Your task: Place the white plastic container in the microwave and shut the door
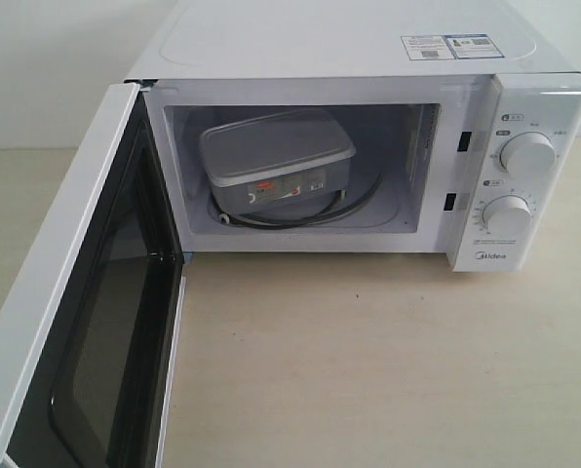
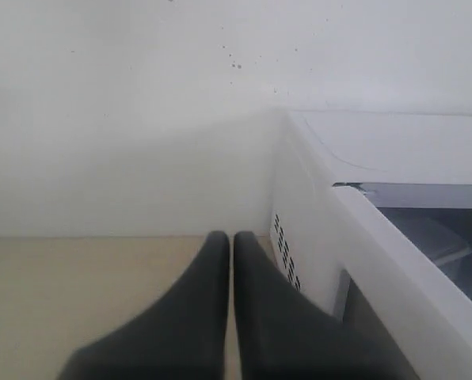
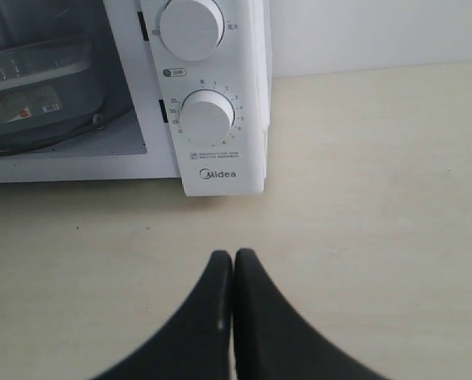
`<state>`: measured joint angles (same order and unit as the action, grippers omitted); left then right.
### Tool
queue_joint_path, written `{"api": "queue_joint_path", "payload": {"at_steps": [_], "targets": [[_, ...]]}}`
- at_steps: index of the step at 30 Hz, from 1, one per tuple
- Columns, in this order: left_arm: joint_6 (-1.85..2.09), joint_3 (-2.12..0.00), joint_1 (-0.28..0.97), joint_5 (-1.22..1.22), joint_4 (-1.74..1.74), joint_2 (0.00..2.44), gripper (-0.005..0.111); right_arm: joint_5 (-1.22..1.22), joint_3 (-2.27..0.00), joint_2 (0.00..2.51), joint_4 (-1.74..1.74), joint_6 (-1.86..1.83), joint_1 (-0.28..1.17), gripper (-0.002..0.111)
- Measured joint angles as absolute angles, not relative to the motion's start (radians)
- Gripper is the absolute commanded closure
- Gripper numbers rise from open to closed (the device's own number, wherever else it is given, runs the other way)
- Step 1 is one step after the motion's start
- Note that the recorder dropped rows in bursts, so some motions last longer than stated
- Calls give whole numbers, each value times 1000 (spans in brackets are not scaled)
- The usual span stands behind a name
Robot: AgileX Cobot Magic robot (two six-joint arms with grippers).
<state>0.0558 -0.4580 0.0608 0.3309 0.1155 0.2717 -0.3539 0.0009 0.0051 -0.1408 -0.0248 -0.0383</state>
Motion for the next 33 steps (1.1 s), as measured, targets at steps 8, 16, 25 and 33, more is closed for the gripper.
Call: {"api": "queue_joint_path", "payload": {"at_steps": [8,16,25,33], "targets": [[56,-597,61,691,119,462,102,-354,1,5,-141,-25,-38,109],[284,-893,61,1130,549,903,102,-354,1,5,-141,-25,-38,109],[361,-895,63,1137,661,1089,102,-354,1,5,-141,-25,-38,109],[412,-895,216,1043,725,1193,102,-354,1,5,-141,-25,-38,109]]}}
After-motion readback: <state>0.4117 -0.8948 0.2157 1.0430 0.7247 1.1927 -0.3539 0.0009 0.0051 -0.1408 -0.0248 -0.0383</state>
